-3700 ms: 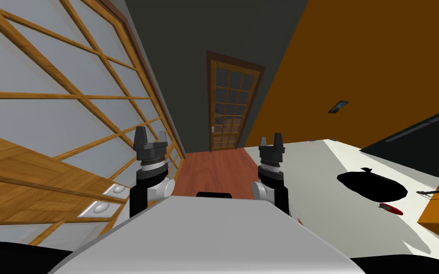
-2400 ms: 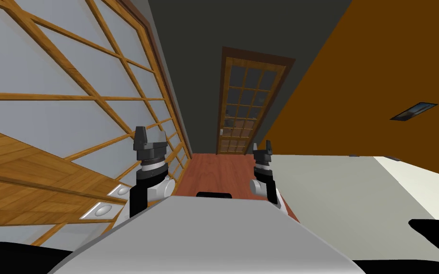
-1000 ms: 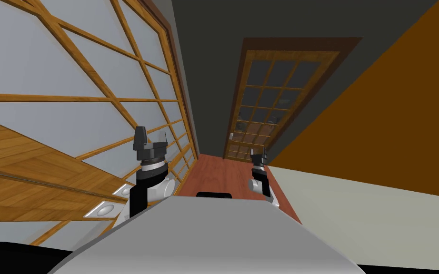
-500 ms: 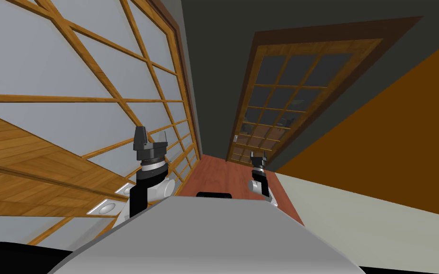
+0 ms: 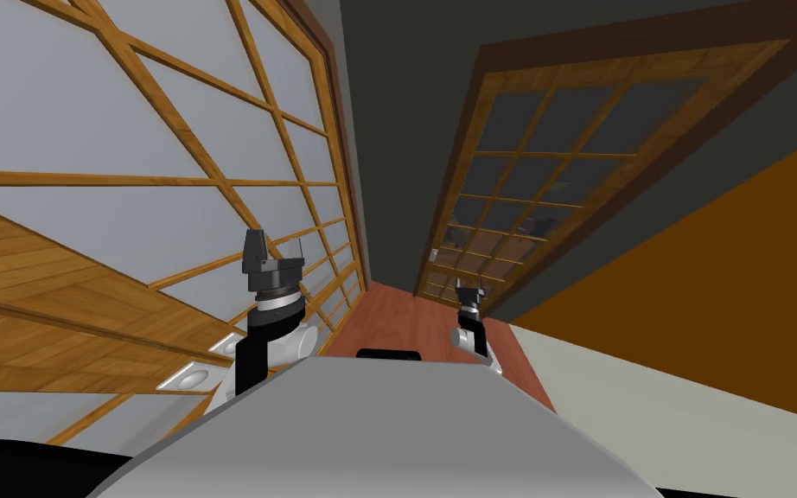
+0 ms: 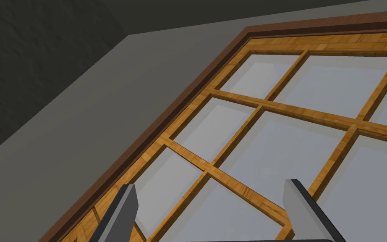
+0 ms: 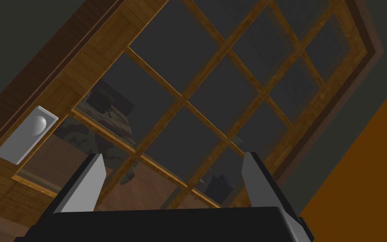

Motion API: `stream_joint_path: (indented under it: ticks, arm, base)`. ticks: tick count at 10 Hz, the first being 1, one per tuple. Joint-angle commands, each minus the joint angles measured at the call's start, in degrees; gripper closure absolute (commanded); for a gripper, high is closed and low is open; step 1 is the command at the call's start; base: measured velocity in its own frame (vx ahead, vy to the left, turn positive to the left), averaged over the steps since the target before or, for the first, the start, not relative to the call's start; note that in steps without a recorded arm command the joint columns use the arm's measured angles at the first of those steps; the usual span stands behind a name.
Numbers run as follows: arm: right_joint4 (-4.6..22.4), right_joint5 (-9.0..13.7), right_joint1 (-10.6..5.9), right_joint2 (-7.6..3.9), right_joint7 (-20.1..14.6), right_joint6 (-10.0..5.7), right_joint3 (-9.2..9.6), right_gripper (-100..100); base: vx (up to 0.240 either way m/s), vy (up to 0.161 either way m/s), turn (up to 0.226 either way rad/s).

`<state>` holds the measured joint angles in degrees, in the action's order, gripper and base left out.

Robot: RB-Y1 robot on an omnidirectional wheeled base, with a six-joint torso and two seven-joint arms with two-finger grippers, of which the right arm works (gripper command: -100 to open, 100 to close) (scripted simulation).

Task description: Pull the door open

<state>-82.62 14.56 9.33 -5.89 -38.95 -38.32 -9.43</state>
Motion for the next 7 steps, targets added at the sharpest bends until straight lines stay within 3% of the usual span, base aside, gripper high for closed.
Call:
stream_joint_path:
  ticks: [1,2,7]
  arm:
    - [2.86,0.78,-0.82,0.11,-2.34,-1.09,-0.47,-100]
    - [3.29,0.78,-0.82,0.11,-2.34,-1.09,-0.47,-100]
    - [12.1,3.39,-3.56,-0.06,-9.22,-3.21,-2.31,-100]
  base:
    - [0.083,-0.018,0.186]
    - [0.059,-0.022,0.07]
    - [0.08,-0.034,0.145]
